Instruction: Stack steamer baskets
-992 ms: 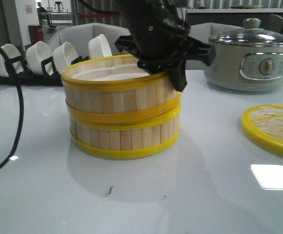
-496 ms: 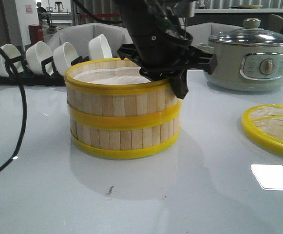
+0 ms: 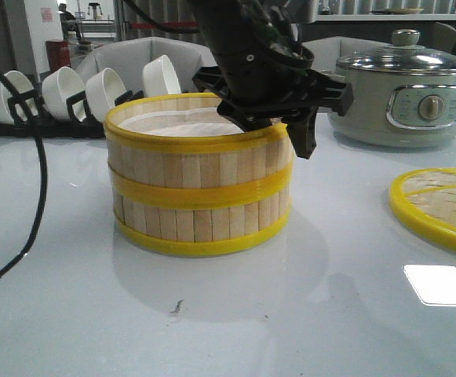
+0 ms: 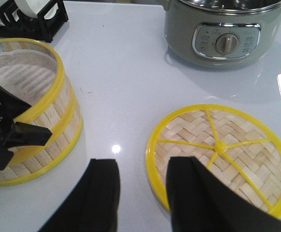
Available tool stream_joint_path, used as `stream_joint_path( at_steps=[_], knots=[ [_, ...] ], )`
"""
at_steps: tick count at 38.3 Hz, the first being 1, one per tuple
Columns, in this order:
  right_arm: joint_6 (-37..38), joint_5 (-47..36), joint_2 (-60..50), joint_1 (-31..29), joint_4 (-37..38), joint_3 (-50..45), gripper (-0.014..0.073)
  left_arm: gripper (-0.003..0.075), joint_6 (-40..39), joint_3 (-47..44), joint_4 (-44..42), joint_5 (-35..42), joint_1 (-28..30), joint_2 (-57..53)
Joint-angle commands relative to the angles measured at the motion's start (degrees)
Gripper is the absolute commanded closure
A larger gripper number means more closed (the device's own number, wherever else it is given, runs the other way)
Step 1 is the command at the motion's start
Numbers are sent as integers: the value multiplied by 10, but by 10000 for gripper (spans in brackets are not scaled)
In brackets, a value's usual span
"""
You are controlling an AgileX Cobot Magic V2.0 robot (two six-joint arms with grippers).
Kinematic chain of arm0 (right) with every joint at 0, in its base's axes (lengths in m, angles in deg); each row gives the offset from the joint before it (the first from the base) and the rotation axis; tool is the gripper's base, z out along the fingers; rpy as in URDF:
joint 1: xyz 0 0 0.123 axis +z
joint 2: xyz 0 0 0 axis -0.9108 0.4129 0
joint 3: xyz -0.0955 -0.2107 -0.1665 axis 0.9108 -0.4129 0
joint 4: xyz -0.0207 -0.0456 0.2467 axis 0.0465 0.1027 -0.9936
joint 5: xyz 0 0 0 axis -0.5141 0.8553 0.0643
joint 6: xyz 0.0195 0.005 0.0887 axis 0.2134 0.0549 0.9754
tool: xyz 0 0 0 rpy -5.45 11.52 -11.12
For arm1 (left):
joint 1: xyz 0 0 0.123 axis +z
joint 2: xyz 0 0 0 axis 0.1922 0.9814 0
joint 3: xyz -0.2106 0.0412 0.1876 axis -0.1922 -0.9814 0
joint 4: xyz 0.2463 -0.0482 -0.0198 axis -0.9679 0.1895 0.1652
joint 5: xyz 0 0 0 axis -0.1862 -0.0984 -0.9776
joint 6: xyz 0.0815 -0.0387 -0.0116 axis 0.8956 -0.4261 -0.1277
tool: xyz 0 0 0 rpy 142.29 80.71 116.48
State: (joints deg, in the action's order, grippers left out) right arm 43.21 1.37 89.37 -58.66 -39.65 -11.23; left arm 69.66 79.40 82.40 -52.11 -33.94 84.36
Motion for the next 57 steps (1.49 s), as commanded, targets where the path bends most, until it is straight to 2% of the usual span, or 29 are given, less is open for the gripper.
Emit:
stream_joint_path(
  at_steps=[1,7,18,20,24,26,29,32,37,41,46,53,57],
  knots=[
    [-5,-51,-2,-2,7,20,232,284,0,20,4,33,-3,-35],
    [-5,-51,-2,-2,7,20,232,284,0,45,4,13,-3,-41],
    [-5,-51,-2,-2,7,20,232,300,0,146,-24,-17,-2,-63],
    [-5,-51,-2,-2,7,20,232,377,0,168,-36,-19,0,-66],
    [-5,-49,-2,-2,7,20,232,659,0,202,-50,-6,9,-76],
    [-5,-48,-2,-2,7,20,232,601,-1,218,-50,5,22,-83],
    [-5,-46,-2,-2,7,20,232,636,-11,238,-48,13,56,-105],
    [-5,-46,-2,-2,7,20,232,632,-11,242,-48,11,94,-130],
    [-5,-45,-2,-2,7,20,232,632,-11,242,-47,-50,188,-194],
    [-5,-45,-2,-2,7,20,232,632,-11,208,-47,-65,264,-258],
    [-5,-45,-2,-2,7,20,232,632,-11,110,-47,-48,328,-361],
    [-5,-45,-2,-2,7,20,232,632,-11,-56,-59,-6,345,-491],
    [-5,-45,-2,-2,7,20,233,632,-12,-206,-61,62,345,-596]
  ],
)
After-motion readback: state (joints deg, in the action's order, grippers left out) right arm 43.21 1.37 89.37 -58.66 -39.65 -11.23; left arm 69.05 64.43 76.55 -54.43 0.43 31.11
